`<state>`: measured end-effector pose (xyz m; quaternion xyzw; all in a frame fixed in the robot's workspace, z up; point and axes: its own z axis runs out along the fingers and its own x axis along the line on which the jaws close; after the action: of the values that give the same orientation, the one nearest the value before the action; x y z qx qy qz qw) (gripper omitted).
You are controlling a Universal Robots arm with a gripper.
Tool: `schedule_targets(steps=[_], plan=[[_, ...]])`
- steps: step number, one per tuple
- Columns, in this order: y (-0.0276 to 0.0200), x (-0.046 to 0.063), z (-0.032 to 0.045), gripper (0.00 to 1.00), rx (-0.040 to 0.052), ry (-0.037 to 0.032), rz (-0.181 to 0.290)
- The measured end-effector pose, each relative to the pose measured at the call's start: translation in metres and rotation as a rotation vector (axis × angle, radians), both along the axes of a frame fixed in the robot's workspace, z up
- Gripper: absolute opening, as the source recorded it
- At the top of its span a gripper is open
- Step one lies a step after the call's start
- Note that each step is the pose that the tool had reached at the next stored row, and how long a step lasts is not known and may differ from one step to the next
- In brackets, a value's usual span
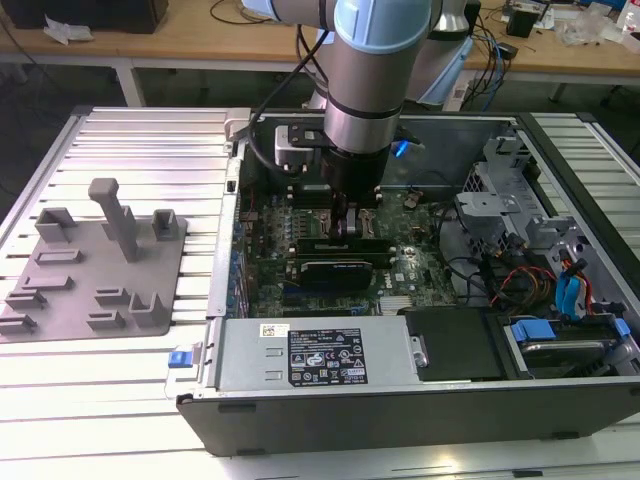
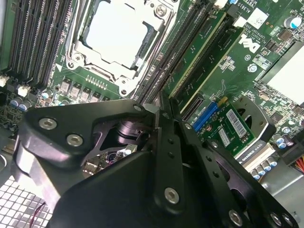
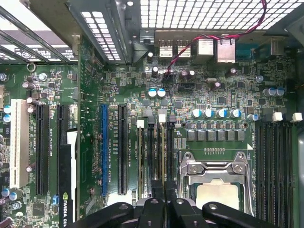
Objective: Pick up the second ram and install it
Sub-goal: 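Insert the second ram into the second slot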
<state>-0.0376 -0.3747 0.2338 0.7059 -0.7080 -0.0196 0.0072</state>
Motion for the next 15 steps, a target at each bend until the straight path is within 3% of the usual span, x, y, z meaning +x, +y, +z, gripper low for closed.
schedule_targets(steps=[15], plan=[[0.0,0.0009,0.002,0.09,0.0001,-0.0002,0.0]])
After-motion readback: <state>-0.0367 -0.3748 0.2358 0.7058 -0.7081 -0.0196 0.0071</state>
